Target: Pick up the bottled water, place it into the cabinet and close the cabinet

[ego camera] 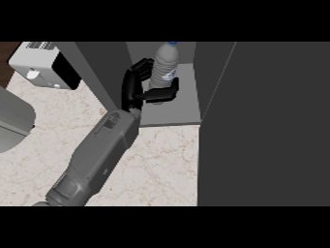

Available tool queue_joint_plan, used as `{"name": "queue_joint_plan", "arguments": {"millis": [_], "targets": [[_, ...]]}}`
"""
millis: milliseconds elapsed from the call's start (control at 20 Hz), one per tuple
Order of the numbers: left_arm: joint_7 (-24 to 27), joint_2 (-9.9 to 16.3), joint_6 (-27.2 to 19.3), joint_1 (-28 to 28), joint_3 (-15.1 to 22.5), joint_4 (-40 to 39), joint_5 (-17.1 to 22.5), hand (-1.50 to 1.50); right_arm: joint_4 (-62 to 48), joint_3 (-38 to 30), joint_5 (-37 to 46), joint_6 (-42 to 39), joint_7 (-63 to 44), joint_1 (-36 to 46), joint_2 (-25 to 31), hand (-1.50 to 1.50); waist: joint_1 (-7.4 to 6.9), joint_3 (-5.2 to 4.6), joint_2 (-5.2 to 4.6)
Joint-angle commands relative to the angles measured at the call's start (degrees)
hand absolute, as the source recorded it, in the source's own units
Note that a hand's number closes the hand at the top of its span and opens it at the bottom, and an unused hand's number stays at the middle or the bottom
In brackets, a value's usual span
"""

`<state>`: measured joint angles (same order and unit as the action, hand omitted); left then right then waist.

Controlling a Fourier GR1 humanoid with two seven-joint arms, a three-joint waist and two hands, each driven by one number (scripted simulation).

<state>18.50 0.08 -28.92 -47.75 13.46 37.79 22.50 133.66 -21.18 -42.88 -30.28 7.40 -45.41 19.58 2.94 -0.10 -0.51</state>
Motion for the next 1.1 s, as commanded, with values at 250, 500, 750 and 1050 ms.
{"name": "queue_joint_plan", "arguments": {"millis": [250, 500, 750, 1050], "targets": [[6.0, -0.1, -1.7, -10.7, -2.6, -14.4, 2.6, 1.5, 6.3, 1.5, -2.4, 2.7, -3.5, 1.3, -0.8, -1.5, 0.64, -0.01, -0.46], [8.4, -0.1, -3.7, -14.5, -3.5, -20.6, 0.8, 1.5, 5.0, 0.3, -4.5, 0.0, -2.8, 1.0, 0.9, -1.5, 1.49, 0.0, -0.7], [7.6, 0.1, -4.8, -18.2, -4.2, -26.2, -1.6, -1.5, 4.8, -0.5, -5.1, -1.0, -1.2, -0.7, -0.6, -1.5, 1.61, 0.01, -0.72], [10.5, 0.1, -2.6, -17.4, -5.6, -29.0, -1.0, -1.5, 5.2, 1.0, -2.9, -0.4, -2.0, 0.5, -0.4, -1.5, 1.33, -0.04, -1.08]]}}
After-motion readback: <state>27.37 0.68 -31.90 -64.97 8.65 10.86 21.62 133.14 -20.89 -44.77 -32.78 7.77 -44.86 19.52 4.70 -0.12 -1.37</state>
